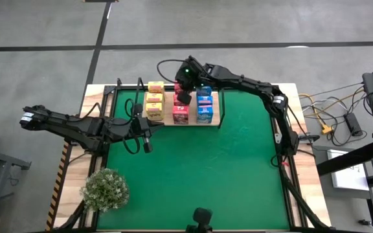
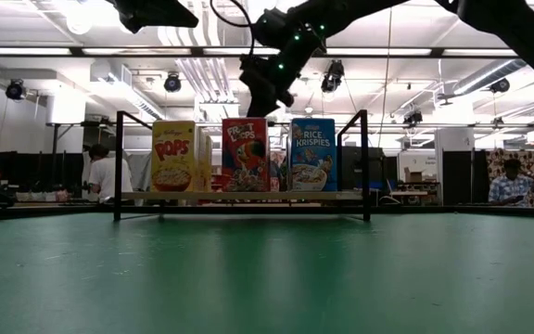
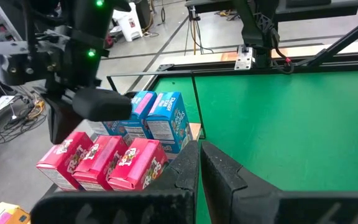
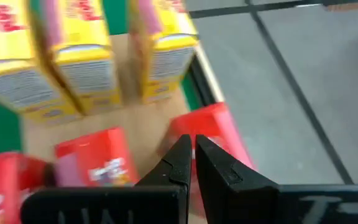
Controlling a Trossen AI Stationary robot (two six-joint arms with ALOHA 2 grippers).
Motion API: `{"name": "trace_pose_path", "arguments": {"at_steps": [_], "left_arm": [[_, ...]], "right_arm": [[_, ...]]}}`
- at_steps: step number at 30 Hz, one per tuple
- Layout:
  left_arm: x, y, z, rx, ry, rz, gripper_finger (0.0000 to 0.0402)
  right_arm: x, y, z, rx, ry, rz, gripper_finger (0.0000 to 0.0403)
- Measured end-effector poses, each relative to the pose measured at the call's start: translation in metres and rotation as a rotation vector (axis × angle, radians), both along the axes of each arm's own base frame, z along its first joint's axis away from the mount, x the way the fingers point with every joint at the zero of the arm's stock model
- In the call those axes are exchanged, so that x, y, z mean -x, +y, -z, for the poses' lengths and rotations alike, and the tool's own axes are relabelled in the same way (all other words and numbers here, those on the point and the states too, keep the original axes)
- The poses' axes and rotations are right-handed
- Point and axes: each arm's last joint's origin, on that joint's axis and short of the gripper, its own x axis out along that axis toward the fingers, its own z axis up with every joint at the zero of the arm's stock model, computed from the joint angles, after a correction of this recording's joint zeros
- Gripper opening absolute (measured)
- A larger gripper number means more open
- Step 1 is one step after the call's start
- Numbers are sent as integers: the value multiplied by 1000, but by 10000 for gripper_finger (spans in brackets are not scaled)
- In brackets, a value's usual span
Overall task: Stack cereal on shelf
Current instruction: Adjust the red cereal boxes on the shelf
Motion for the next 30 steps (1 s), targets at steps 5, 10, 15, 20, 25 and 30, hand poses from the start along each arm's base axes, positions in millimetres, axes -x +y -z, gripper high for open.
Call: {"name": "trace_pose_path", "arguments": {"at_steps": [5,10,15,20,25,30], "left_arm": [[0,0,0,0,1,0,0],[0,0,0,0,1,0,0],[0,0,0,0,1,0,0],[0,0,0,0,1,0,0],[0,0,0,0,1,0,0],[0,0,0,-1,1,0,0]], "right_arm": [[5,-15,5,20,20,64,12],[2,-17,18,4,45,64,12],[-1,-12,20,-2,46,58,12],[-3,-9,20,-25,34,75,12],[-2,-9,20,-32,31,81,12],[-2,-9,20,-39,29,90,12]]}}
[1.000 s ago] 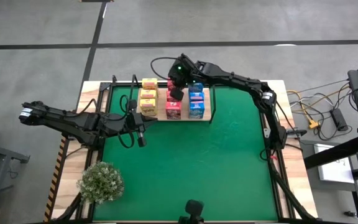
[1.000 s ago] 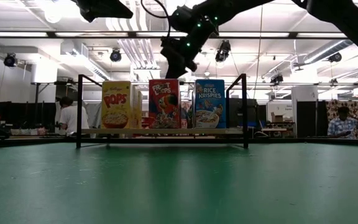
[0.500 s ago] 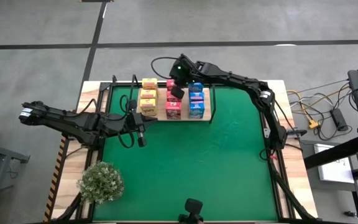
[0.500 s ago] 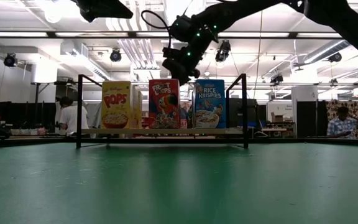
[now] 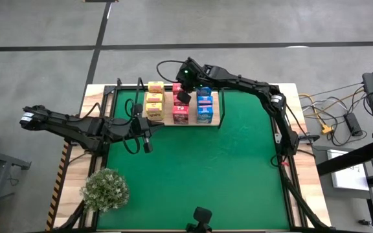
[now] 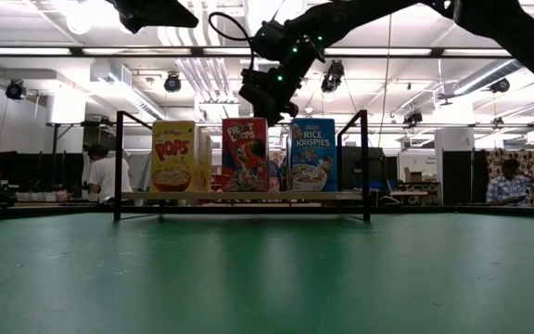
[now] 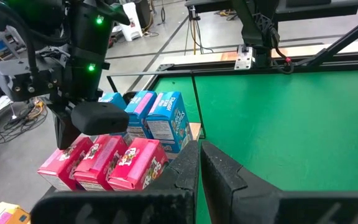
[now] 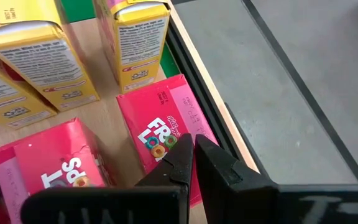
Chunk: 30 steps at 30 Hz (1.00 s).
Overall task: Stack cereal on shelf
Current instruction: Adjust the red cereal boxes on the shelf
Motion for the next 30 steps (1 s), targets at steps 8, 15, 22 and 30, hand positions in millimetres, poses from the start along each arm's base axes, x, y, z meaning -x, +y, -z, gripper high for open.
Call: {"name": "trace_pose_path", "arguments": {"at_steps": [8,15,22,30], "left_arm": [[0,0,0,0,0,0,0],[0,0,0,0,0,0,0],[0,0,0,0,0,0,0],[0,0,0,0,0,0,0]], "right_arm": [[0,1,0,-9,-3,8,12],[2,7,-7,-7,-5,-1,12],[14,20,-24,-24,28,-15,12],[26,36,-27,-97,126,-17,12]]}}
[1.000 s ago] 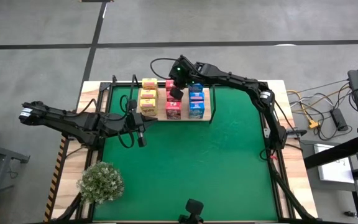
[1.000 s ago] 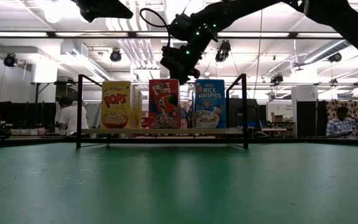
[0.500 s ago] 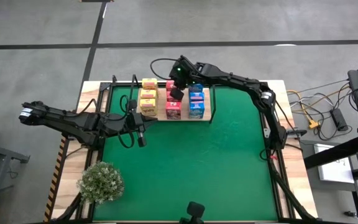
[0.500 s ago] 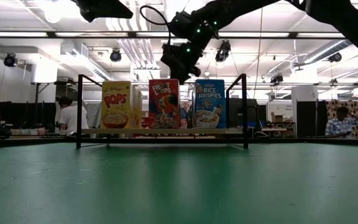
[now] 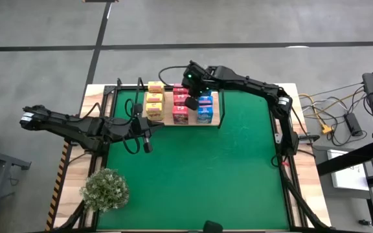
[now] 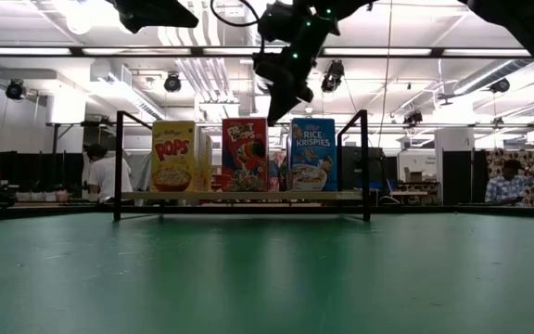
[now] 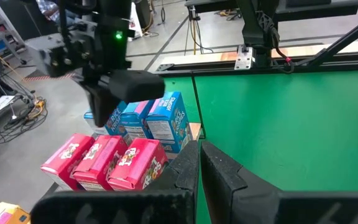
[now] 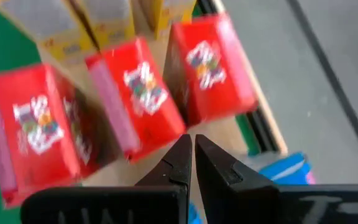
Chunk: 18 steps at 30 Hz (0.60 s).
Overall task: Stack cereal on shelf
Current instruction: Adjust the red cereal boxes on the shelf
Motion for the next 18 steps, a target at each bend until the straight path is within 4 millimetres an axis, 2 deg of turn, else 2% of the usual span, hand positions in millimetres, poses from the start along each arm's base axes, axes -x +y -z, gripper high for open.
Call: {"name": "trace_pose_path", "arguments": {"at_steps": [18], "left_arm": [[0,0,0,0,0,0,0]], "right_arm": [[-4,15,7,-25,35,-24,12]]}}
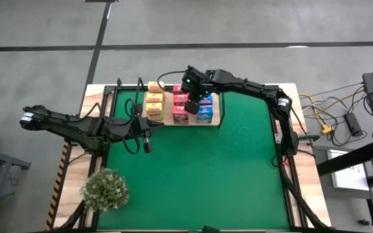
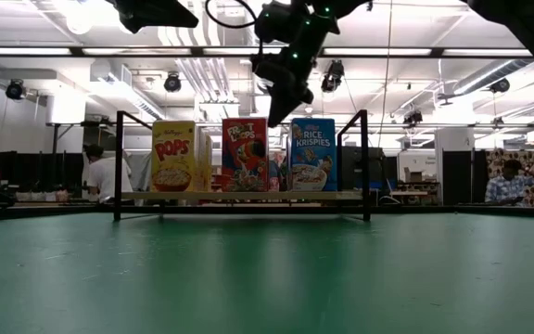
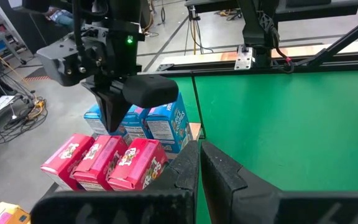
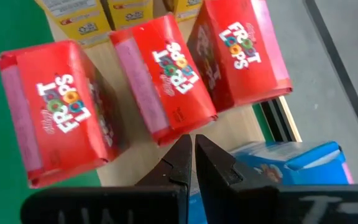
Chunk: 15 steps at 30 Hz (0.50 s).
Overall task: Stack cereal on shelf
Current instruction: Adjust the red cereal boxes on the shelf
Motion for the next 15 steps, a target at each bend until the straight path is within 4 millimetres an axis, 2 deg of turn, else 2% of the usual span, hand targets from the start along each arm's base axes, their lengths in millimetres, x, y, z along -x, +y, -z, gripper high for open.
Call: {"name": "trace_pose_path", "arguments": {"at_steps": [15], "left_arm": [[0,0,0,-1,0,0,0]], "right_arm": [[-4,4,4,2,-18,-4,12]]}}
